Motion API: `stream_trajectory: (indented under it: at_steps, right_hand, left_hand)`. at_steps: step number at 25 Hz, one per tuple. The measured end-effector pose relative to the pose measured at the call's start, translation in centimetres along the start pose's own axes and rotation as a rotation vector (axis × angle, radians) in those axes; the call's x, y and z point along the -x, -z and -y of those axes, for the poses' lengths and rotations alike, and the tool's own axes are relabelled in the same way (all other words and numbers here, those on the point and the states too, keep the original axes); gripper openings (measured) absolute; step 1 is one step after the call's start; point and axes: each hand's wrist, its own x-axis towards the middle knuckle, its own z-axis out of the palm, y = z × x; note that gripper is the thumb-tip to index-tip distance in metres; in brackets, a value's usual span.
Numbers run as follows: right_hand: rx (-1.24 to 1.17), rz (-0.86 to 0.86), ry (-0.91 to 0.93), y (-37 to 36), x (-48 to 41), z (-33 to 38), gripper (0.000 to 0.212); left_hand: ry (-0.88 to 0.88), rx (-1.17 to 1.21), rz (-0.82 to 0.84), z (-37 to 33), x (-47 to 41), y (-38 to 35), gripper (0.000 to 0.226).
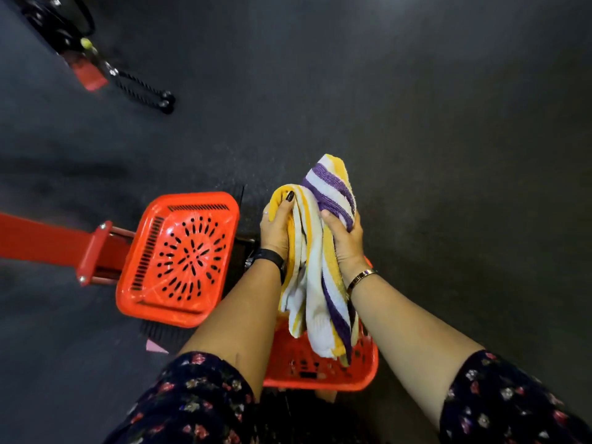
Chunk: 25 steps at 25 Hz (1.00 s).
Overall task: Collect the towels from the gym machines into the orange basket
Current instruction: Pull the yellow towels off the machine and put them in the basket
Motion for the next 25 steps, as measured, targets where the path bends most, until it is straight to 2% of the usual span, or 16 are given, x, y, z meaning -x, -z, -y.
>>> stream_trajectory:
  at_steps: [3,4,6,11,14,21,23,25]
  right_hand:
    - [0.008,-0.008,-0.038,0.9,-1.6,-4.0,0.063]
    - [0.011,-0.009,-0.048,1.3,-1.9,-5.6,0.064]
    - [0.032,-0.021,-0.076,2.2,-2.5,-8.7,0.065]
    - [0.12,-0.034,-0.152,4.7,-3.6,-15.9,0.063]
    - [0.149,-0.046,-0.183,6.1,-4.2,-19.9,0.065]
    - [0.218,0.013,-0.3,7.5,-6.4,-27.0,0.066]
    - [0.311,0.044,-0.382,7.4,-7.0,-28.2,0.073]
    - [0.404,0.099,-0.457,7.3,-7.4,-28.8,0.082]
  left_hand:
    - [0.048,0.035,-0.025,4.4,-2.4,0.8,0.04]
    - [0.072,0.049,-0.032,5.9,-3.0,1.2,0.04]
    - [0.122,0.034,-0.033,8.9,-3.7,2.0,0.05]
    - [0.232,-0.028,-0.083,16.1,-4.7,3.8,0.049]
    - [0.302,-0.06,-0.15,20.2,-5.0,4.7,0.067]
    - [0.347,-0.143,-0.172,26.7,-8.7,6.6,0.043]
    - [0.346,-0.241,-0.166,28.4,-9.7,7.1,0.055]
    - [0.412,-0.335,-0.142,29.4,-9.7,7.5,0.079]
